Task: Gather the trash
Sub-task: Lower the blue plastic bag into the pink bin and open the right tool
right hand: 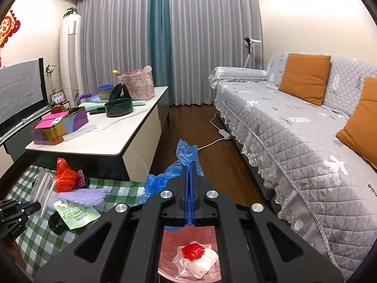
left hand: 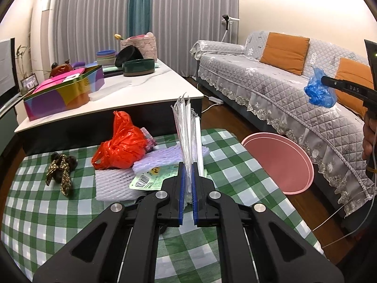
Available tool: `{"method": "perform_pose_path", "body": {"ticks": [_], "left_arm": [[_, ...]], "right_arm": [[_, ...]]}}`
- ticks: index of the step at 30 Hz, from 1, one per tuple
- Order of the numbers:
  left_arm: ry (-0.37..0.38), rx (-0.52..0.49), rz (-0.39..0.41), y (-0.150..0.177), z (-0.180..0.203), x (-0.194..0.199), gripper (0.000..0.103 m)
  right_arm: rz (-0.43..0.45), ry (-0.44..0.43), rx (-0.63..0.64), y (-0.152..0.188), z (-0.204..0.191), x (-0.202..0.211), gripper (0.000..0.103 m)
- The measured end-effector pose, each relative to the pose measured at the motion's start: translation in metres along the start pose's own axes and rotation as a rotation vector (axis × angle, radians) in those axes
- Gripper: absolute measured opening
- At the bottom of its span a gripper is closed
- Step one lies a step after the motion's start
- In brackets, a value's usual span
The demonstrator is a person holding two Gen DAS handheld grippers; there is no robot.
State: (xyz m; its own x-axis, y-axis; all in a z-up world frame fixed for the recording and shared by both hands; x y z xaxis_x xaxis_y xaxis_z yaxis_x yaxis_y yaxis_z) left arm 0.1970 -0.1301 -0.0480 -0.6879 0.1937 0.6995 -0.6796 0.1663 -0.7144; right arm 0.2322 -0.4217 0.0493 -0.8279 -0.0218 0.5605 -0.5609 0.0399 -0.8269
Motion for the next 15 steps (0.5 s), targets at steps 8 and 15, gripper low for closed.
{"method": "perform_pose_path", "body": {"ticks": [8, 15], "left_arm": [[0.025, -0.037, 0.001, -0.008, 0.020, 0.000, 0.005], [0.082, -0.060, 0.002, -0.027, 0.052, -0.011, 0.005]], "right_arm": [[0.001, 0.035, -0.035, -0.001, 0.021, 0.003, 0.001], [-0.023, 0.057, -0.067, -0.001, 0.035, -0.003, 0.001]]}}
Point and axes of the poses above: each gripper's, at about its wrist camera, not at the fingertips, and x roughly against the way its jaws point, z to its right, y to its underside, the point moved 10 cm from there along -x, roughly the way its jaws point, and after that the axes turned 11 degrees about -z, right-handed, at the moved point
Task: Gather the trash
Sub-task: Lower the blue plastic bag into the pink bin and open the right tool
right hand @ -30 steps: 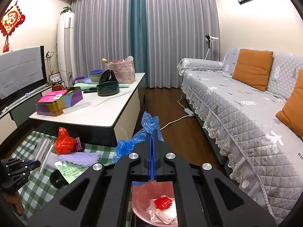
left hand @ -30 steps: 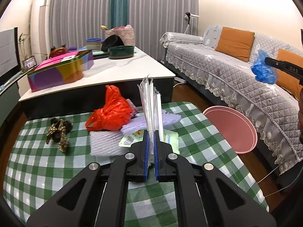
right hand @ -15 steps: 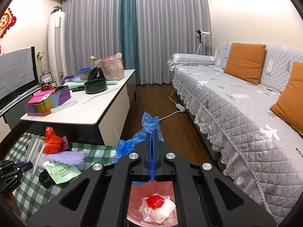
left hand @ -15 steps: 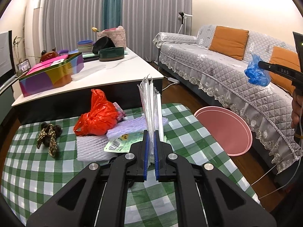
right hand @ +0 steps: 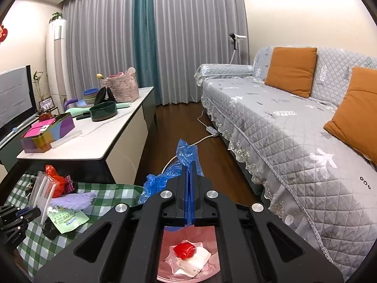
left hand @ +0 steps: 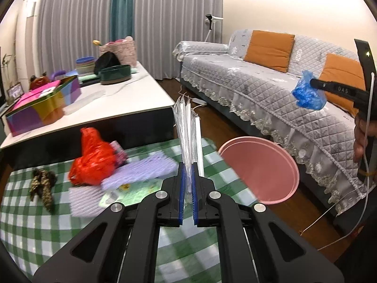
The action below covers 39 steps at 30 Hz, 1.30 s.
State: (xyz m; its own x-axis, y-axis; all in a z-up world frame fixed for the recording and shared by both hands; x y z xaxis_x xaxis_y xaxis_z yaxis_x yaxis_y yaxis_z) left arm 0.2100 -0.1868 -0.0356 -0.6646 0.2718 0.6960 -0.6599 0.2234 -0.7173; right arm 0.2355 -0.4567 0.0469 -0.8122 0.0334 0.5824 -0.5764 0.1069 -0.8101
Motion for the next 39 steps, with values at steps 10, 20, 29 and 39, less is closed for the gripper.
{"method": "perform_pose_path", "body": {"ticks": [10, 20, 29, 39], "left_arm": [[0.078, -0.020, 0.002, -0.038, 0.052, -0.039, 0.005], [0.138, -0.047, -0.029, -0.052, 0.089, -0.081, 0.005], [0.173, -0.058, -0.069, -0.051, 0.104, -0.110, 0.005], [0.236, -0.065, -0.104, -0.046, 0.115, -0.124, 0.039]], "right_arm": [[-0.029, 0.023, -0.031, 0.000, 0.020, -0.015, 0.001], [-0.071, 0.042, -0.028, 0.007, 0.028, -0.037, 0.001], [-0.113, 0.058, -0.029, 0.015, 0.033, -0.052, 0.001], [-0.135, 0.079, -0.056, 0.018, 0.041, -0.061, 0.026]]}}
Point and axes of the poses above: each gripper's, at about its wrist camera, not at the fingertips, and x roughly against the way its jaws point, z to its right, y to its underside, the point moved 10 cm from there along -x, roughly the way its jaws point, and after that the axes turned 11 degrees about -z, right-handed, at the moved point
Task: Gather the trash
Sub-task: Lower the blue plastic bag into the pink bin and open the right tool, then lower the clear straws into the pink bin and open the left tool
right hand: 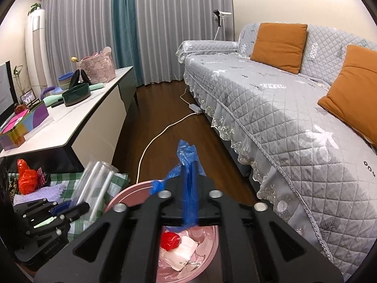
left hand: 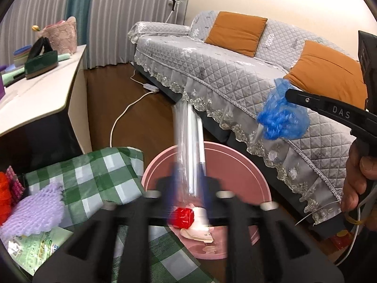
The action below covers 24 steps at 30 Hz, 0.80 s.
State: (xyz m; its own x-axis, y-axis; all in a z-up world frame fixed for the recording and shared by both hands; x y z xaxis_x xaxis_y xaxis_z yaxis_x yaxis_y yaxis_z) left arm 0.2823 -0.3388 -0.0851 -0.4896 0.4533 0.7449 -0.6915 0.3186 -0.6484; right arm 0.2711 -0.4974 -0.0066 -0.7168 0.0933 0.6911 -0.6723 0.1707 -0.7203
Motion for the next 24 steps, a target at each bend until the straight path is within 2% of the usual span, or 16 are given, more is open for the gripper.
{"method": "perform_pose_path", "body": {"ticks": [2, 3, 15, 24], "left_arm": [[-0.006, 0.010, 0.008, 0.001, -0.003, 0.003, 0.041], [-0.006, 0.014, 0.007, 0.001, -0.004, 0.004, 0.041], [-0.052, 0.018, 0.033, 0.011, -0.014, 0.038, 0.041], [-0.112, 0.033, 0.073, 0.027, -0.033, 0.092, 0.041]], "right_arm": [[0.001, 0.009, -0.012, 0.000, 0.002, 0.000, 0.047], [0.003, 0.010, -0.014, 0.000, 0.003, 0.000, 0.048], [0.027, -0.013, -0.013, -0.005, -0.005, 0.008, 0.050], [0.052, -0.055, -0.005, -0.009, -0.023, 0.022, 0.050]]}}
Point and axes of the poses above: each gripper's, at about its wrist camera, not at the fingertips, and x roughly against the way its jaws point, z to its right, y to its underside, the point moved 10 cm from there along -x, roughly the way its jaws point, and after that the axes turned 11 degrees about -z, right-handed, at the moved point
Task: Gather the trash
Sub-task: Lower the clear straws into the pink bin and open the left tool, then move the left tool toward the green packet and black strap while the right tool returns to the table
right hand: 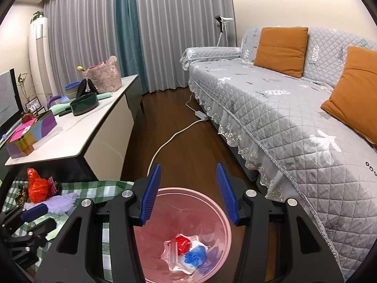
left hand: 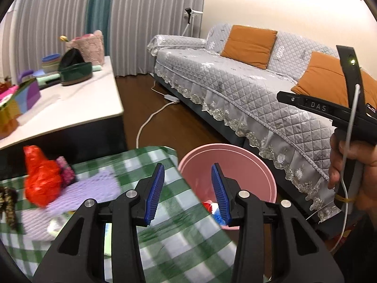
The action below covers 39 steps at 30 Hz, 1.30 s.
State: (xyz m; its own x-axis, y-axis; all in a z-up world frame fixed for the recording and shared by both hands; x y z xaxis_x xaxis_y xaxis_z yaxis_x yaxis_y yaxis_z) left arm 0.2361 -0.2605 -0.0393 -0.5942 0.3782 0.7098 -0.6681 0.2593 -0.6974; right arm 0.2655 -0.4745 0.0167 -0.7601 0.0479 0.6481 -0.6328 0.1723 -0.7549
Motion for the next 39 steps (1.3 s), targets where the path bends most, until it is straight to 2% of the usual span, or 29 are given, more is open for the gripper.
{"method": "perform_pose_path", "body": {"ticks": [12, 22, 27, 28, 39], "left_arm": [[-0.082, 0.050, 0.030, 0.024, -0.047, 0.059, 0.040], [-0.115, 0.104, 0.045, 0.047, -0.079, 0.092, 0.039], [-0.137, 0.137, 0.040, 0.065, -0.093, 0.094, 0.037], [-0.145, 0.137, 0.036, 0.067, -0.096, 0.092, 0.034], [-0.163, 0.174, 0.055, 0.072, -0.119, 0.099, 0.033]], "right_arm": [[0.030, -0.048, 0.054, -0.002, -0.037, 0.018, 0.050], [0.034, -0.104, 0.074, 0.004, -0.062, 0.031, 0.050], [0.031, -0.104, 0.100, 0.011, -0.068, 0.033, 0.050], [0.029, -0.104, 0.103, 0.012, -0.069, 0.033, 0.050], [0.022, -0.109, 0.144, 0.018, -0.088, 0.030, 0.050]]}}
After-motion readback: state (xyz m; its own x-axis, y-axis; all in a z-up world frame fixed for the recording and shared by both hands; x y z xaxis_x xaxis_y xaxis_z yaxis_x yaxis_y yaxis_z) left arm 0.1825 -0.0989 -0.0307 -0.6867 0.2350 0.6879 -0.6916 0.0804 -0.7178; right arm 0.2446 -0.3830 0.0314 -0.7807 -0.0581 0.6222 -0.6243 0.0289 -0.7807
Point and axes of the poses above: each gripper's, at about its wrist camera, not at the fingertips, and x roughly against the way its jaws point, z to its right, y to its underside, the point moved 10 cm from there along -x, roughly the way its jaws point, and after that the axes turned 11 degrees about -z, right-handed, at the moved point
